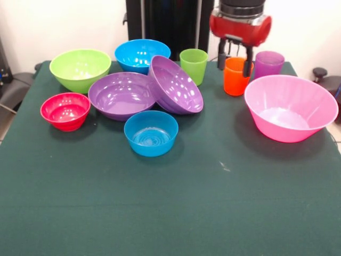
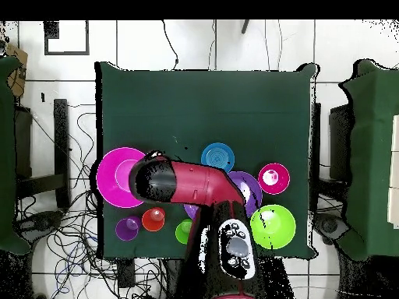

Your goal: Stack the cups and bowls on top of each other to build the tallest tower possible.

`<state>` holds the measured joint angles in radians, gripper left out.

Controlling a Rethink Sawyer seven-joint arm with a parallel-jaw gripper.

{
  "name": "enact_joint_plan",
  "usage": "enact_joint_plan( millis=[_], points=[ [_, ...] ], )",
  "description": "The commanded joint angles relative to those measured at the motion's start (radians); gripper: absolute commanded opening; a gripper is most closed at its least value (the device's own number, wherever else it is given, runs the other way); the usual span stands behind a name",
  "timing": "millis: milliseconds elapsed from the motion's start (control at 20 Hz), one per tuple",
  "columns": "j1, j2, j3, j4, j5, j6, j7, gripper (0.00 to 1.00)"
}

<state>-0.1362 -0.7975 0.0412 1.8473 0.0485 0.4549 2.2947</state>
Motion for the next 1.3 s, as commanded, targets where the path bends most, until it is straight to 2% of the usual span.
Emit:
enact_joint_plan(
  millis=[50,250,450,750,1050,1300],
  points=[
    [0.015,0.029,0.131,0.008,-0.047,0.066,-0.055,1.0],
    [0.067,0.067,0.09,-0.013,-0.048,0.041,0.013,1.0],
    [0.098,0.13,0.023,-0.058,-0.076,0.034,0.035,1.0],
    [0.085,0.232,-0.021,-0.12,-0.131,-0.04,-0.002,1.0],
    [0.101,0.286,-0.053,-0.166,-0.145,-0.053,0.028,1.0],
    [0.073,0.291,-0.044,-0.162,-0.164,-0.056,-0.002,1.0]
  ],
)
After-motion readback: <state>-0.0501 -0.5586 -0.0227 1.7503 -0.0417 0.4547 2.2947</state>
